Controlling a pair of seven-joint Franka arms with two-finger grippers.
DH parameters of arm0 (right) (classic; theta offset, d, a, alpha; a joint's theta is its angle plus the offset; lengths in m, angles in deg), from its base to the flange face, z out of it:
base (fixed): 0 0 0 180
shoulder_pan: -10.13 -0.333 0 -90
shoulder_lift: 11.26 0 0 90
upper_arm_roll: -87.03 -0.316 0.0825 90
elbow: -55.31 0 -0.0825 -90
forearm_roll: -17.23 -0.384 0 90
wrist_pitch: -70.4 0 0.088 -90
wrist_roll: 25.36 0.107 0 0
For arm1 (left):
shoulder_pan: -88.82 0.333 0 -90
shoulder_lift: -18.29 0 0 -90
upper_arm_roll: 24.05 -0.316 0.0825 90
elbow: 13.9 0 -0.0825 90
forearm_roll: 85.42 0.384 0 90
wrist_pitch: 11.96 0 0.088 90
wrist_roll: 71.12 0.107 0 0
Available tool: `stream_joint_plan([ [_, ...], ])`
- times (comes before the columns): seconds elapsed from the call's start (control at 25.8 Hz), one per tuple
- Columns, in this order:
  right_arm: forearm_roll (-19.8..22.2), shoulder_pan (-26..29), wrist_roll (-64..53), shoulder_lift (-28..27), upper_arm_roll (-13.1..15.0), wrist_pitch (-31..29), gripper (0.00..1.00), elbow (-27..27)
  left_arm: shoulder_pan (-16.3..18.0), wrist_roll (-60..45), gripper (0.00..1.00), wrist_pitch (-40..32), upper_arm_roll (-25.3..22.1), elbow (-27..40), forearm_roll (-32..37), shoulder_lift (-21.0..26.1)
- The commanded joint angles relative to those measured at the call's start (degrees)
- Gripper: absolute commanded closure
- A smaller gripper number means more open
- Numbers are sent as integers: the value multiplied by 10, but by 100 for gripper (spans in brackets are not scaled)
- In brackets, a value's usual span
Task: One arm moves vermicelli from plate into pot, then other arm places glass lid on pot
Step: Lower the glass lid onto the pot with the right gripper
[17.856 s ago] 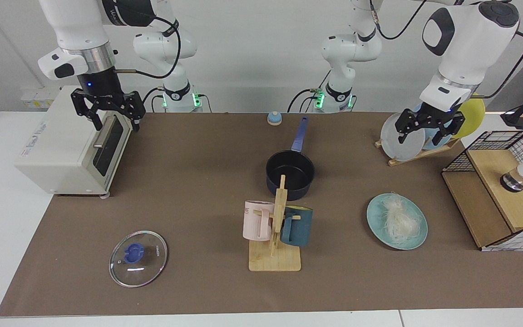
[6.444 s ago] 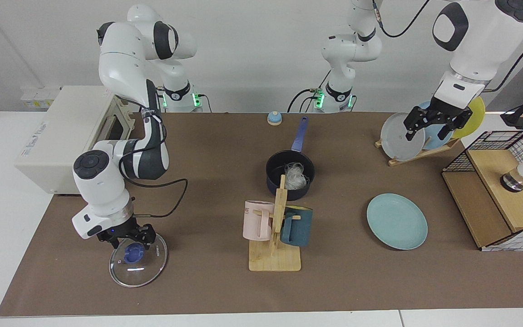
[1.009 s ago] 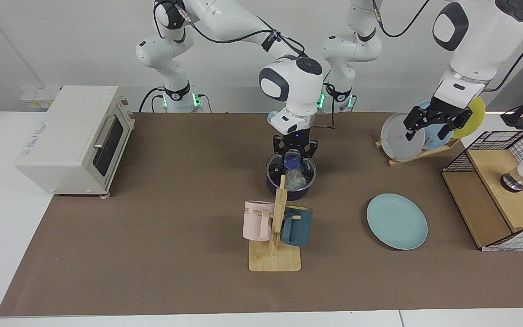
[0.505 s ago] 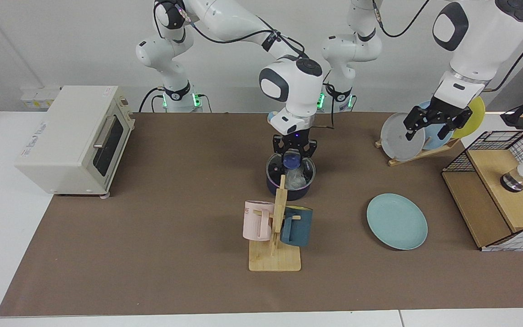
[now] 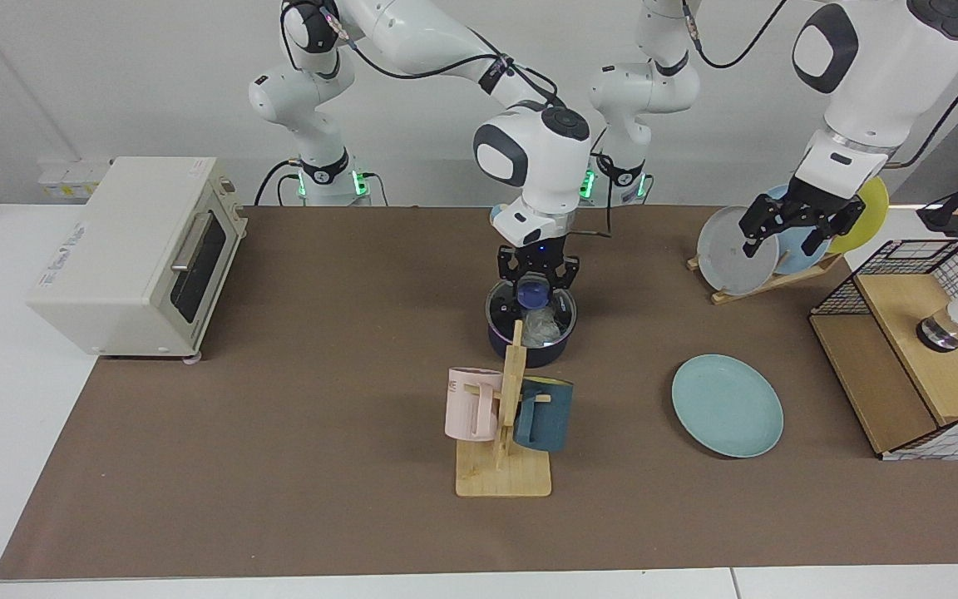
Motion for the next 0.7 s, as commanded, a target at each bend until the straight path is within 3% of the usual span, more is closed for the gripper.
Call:
stream_joint_plan([
  [0.0, -22, 11, 16, 10, 1, 4, 0, 1, -3, 1, 0, -6, -1, 11, 5, -13],
  [0.35, -29, 48, 5, 55, 7, 36, 0, -15, -3, 1, 0, -6, -1, 11, 5, -13],
  [0.66, -29, 167, -142, 131, 7, 125, 0, -5, -3, 1, 0, -6, -1, 11, 5, -13],
])
